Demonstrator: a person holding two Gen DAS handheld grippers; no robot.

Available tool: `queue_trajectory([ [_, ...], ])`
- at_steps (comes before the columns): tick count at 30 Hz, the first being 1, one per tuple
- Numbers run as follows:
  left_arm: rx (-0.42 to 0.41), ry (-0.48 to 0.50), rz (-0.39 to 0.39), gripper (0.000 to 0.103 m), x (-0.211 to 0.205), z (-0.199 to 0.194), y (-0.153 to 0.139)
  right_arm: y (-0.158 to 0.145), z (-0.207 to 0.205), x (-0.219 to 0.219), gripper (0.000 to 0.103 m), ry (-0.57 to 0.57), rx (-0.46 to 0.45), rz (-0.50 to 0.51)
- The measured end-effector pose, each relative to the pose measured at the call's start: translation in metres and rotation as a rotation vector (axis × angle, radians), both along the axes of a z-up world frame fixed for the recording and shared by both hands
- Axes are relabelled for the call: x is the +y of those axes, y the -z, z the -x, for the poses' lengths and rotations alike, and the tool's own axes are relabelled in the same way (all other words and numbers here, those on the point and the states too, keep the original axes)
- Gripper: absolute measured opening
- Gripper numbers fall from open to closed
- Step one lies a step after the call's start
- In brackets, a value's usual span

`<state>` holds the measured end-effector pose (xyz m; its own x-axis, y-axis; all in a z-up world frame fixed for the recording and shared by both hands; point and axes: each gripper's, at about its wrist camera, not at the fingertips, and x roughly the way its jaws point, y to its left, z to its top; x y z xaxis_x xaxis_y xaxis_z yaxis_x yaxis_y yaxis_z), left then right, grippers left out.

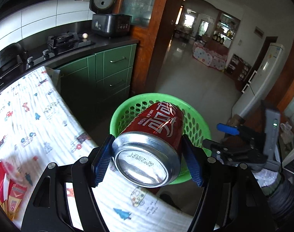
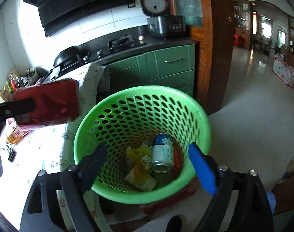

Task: Collect trash
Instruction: 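Open the left tool to drop the Coca-Cola can into the basket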

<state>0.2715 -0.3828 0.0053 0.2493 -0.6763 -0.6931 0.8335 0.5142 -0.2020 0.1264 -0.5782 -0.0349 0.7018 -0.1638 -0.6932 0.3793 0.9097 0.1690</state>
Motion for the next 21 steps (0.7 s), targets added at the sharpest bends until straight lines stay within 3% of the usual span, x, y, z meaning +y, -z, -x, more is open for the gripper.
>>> queue_trajectory([
  [13, 0.034, -0.021, -0.107, 0.07, -0.053, -0.011, 0.035, 0.01, 0.018, -0.003, 0.086, 0.007, 0.012, -0.028],
  [21, 0.05, -0.036, -0.101, 0.074, -0.052, -0.007, 0.039, 0.013, 0.022, 0.004, 0.087, -0.008, 0.022, -0.023],
])
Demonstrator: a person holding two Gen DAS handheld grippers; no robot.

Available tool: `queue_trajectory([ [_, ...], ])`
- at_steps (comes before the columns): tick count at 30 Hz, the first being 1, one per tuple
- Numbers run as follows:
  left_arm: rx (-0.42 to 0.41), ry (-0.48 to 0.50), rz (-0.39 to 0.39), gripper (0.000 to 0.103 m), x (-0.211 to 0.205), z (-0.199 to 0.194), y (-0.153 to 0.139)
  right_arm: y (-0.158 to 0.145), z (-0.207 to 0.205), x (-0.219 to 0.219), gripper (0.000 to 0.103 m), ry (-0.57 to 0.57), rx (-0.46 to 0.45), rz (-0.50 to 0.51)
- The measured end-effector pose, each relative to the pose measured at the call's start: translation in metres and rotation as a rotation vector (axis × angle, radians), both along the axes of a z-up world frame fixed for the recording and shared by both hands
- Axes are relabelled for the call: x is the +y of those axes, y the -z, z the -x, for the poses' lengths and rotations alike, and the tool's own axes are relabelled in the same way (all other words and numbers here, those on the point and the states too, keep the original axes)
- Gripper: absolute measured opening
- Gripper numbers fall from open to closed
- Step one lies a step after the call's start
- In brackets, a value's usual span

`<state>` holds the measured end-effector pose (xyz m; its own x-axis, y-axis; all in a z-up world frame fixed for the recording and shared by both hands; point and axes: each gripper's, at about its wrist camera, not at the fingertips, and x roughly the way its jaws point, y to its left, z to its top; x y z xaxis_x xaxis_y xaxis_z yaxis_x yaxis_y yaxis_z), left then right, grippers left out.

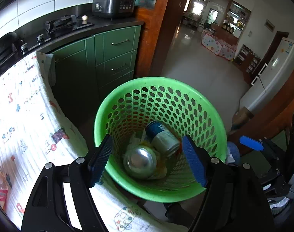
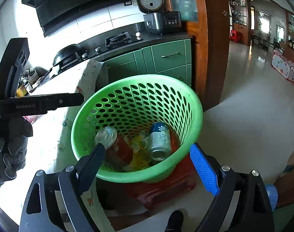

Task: Collect trash
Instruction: 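Open the left tool to drop the Coca-Cola can into the basket, then move both tools back over the table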

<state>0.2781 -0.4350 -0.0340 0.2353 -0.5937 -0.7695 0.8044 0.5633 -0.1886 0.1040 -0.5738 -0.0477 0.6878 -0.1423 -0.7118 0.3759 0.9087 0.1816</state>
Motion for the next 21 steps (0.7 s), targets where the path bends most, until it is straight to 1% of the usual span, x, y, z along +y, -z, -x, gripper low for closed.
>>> queue_trajectory([
  [5, -0.044, -0.008, 0.014, 0.074, 0.021, 0.01, -0.015, -0.007, 0.003, 0.013, 0.087, -0.011, -0.016, 0.0],
  [9, -0.086, -0.028, 0.023, 0.074, 0.049, 0.019, -0.028, -0.016, 0.003, 0.034, 0.087, -0.045, -0.032, -0.002],
  [13, -0.135, -0.061, 0.028, 0.074, 0.085, 0.03, -0.041, -0.026, -0.001, 0.056, 0.088, -0.081, -0.05, -0.002],
  [18, -0.16, -0.109, 0.042, 0.074, 0.138, 0.038, -0.051, -0.036, -0.013, 0.085, 0.088, -0.137, -0.065, -0.022],
  [21, -0.184, -0.157, 0.045, 0.074, 0.174, 0.039, -0.055, -0.043, -0.024, 0.104, 0.088, -0.174, -0.072, -0.023],
])
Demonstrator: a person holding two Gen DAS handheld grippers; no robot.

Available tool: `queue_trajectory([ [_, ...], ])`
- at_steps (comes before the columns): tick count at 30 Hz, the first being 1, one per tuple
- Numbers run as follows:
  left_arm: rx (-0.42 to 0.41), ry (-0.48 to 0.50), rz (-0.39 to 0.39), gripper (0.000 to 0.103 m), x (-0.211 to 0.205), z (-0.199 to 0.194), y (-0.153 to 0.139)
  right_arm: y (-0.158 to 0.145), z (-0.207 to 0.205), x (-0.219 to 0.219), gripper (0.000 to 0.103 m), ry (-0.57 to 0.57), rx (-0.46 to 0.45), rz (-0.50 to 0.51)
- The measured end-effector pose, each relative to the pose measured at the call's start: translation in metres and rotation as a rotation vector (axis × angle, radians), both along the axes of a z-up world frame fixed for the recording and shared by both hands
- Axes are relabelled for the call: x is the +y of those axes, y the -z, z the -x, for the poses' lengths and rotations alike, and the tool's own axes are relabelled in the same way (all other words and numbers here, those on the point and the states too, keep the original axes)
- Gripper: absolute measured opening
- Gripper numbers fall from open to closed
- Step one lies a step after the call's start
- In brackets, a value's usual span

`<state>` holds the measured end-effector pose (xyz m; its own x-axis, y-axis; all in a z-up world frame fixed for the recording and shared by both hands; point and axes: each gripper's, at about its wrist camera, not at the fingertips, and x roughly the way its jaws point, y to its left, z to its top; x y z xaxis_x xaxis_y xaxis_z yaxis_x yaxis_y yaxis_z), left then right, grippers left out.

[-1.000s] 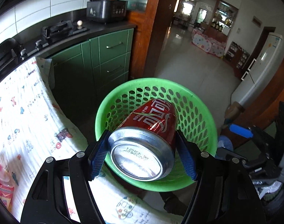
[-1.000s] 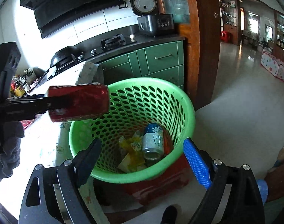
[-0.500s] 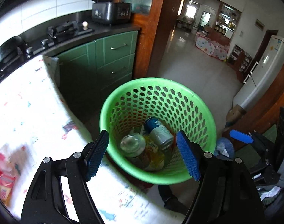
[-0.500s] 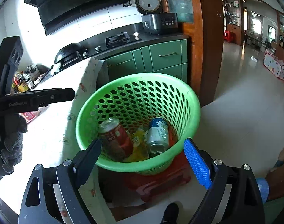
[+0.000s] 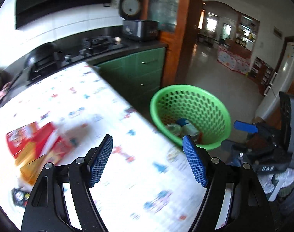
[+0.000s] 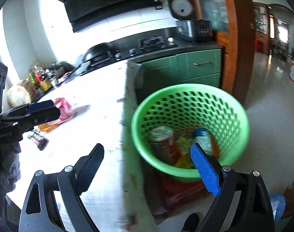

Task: Collect trash
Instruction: 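Move both tools back over the table, then grasp the black glue box with the right tool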

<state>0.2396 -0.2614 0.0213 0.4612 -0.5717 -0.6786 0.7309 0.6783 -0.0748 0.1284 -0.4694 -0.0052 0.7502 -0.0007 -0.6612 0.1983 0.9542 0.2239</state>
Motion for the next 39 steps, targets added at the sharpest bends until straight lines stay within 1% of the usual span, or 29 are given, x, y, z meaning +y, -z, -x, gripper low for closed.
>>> queue_trajectory([
  [6, -0.02, -0.096, 0.0, 0.074, 0.068, -0.005, -0.005, -0.011, -0.021, 0.04, 0.088, -0.075, -0.016, 0.006],
  [13, -0.029, -0.245, 0.01, 0.074, 0.158, -0.018, -0.009, -0.019, -0.04, 0.088, 0.088, -0.182, -0.021, 0.015],
  [18, -0.017, -0.366, 0.027, 0.074, 0.224, -0.024, -0.008, -0.018, -0.059, 0.136, 0.088, -0.33, -0.009, 0.03],
  [24, -0.006, -0.48, 0.035, 0.074, 0.281, -0.025, -0.002, -0.004, -0.086, 0.2, 0.088, -0.5, 0.02, 0.048],
  [31, 0.021, -0.549, 0.04, 0.074, 0.319, -0.024, 0.012, 0.013, -0.121, 0.258, 0.088, -0.652, 0.074, 0.064],
  [33, 0.029, -0.562, 0.047, 0.074, 0.328, -0.025, 0.016, 0.019, -0.132, 0.272, 0.087, -0.694, 0.09, 0.073],
  [39, 0.047, -0.583, 0.05, 0.074, 0.345, -0.03, 0.025, 0.034, -0.161, 0.3, 0.082, -0.773, 0.135, 0.092],
])
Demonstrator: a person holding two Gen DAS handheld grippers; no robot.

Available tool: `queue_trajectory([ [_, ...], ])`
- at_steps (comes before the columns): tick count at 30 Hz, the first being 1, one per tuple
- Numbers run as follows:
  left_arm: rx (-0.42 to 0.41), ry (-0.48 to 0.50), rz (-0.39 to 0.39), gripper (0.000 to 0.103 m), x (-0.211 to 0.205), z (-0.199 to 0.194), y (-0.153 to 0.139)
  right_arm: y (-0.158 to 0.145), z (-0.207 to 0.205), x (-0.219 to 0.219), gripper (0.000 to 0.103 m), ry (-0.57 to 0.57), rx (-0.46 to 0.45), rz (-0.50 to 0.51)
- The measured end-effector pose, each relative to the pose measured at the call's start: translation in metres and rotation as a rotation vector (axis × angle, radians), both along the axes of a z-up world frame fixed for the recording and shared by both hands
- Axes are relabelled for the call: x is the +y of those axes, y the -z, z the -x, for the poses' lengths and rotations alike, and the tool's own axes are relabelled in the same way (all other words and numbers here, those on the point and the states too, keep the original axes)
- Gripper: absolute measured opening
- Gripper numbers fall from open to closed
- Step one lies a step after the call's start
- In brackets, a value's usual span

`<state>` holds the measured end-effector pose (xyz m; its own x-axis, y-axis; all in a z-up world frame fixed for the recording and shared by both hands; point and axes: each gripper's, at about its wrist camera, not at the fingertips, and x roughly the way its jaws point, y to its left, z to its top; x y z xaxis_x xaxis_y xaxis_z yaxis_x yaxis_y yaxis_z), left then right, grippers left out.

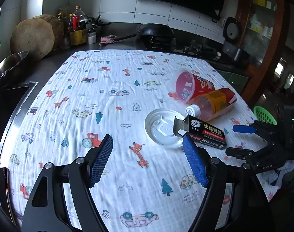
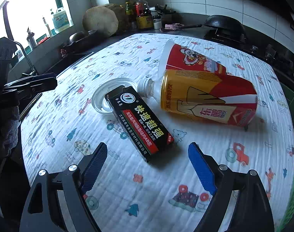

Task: Collect trash
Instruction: 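Grasp the black glue box with the right tool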

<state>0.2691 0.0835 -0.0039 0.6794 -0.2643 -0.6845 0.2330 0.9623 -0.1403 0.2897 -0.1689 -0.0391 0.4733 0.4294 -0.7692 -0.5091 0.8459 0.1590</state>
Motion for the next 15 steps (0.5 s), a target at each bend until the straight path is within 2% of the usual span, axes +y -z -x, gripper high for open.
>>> queue_trajectory([
  [15, 0.028, 0.027, -0.011, 0.074, 0.007, -0.015, 0.017, 0.018, -0.039, 0.031, 0.074, -0.074, 0.019, 0.031],
])
